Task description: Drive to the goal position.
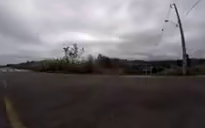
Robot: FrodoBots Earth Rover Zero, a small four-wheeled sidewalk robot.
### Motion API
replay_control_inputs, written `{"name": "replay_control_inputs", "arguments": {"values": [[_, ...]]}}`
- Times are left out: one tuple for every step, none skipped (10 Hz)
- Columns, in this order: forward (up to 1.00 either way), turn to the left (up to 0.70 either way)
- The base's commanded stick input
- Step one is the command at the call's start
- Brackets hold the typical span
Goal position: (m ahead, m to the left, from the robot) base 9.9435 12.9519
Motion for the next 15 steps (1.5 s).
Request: {"name": "replay_control_inputs", "arguments": {"values": [[0.7,0.08],[0.7,0.0],[0.7,0.0],[0.7,0.0],[0.7,0.0],[0.7,0.0],[0.7,0.0],[0.7,0.0],[0.7,0.0],[0.7,0.0],[0.7,0.0],[0.7,0.0],[0.7,0.0],[0.7,0.0],[0.7,0.0]]}}
